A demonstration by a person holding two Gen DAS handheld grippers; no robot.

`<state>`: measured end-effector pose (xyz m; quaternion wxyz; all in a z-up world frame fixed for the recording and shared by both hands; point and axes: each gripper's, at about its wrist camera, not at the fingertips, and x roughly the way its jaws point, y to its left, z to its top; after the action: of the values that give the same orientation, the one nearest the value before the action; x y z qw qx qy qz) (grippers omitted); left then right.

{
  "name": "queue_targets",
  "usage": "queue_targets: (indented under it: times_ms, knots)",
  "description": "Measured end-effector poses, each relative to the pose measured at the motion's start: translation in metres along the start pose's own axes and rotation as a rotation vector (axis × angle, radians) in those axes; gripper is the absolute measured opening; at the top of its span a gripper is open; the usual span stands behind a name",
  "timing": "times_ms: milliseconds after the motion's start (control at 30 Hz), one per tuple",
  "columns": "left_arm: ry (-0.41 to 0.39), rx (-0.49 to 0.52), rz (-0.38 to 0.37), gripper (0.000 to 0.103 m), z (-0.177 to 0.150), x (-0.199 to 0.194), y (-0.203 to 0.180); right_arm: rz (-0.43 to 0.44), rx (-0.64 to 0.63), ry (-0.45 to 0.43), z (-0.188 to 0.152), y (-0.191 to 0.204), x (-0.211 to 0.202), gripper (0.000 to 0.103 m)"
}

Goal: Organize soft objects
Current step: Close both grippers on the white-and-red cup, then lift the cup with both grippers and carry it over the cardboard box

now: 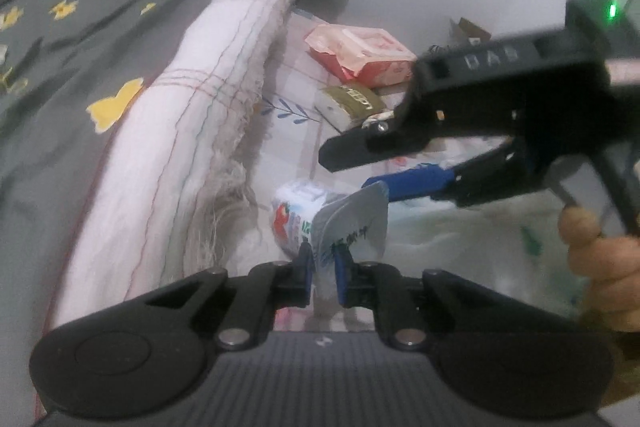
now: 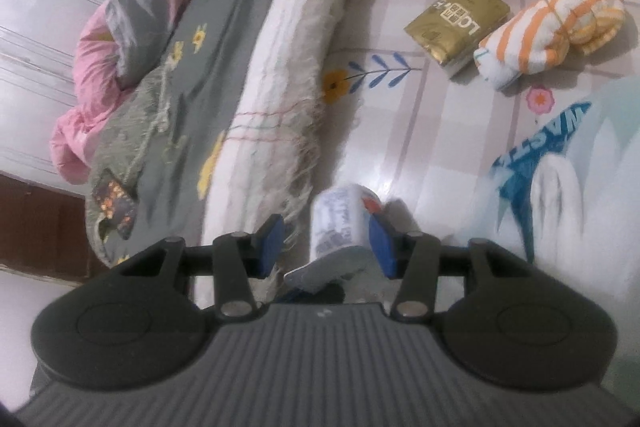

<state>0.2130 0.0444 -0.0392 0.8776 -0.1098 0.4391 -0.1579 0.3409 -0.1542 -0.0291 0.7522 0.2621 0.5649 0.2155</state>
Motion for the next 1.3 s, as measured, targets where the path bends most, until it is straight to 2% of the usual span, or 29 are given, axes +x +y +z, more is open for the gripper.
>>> queue_targets:
  times_ms: [233, 433, 567, 700, 933, 1100, 1300]
  knots:
    - [0.056, -0.131, -0.079, 0.015, -0.011, -0.024, 0.019, 0.065, 0.102, 0.059, -0.025, -0.006, -0.012, 0.048]
    - [0.047, -0.171, -0.083, 0.015, -0.01, -0.026, 0.026, 0.072, 0.12, 0.087, -0.04, -0.007, -0.009, 0.048]
    - [0.042, -0.148, -0.053, 0.017, -0.005, -0.021, 0.026, 0.07, 0.109, 0.071, -0.044, -0.007, -0.006, 0.048]
    - [0.051, -0.138, -0.059, 0.02, -0.004, -0.018, 0.028, 0.059, 0.1, 0.057, -0.048, -0.008, -0.007, 0.047]
    - [0.023, -0.12, -0.025, 0.021, 0.003, -0.011, 0.025, 0.047, 0.06, 0.03, -0.049, -0.01, -0.007, 0.029]
    - [-0.003, -0.08, 0.007, 0.021, 0.004, -0.024, 0.015, 0.061, 0.047, 0.026, -0.056, -0.007, -0.011, 0.026]
    - [-0.055, -0.036, 0.004, 0.021, 0.006, -0.058, -0.005, 0.107, 0.03, -0.013, -0.065, 0.002, -0.038, 0.026]
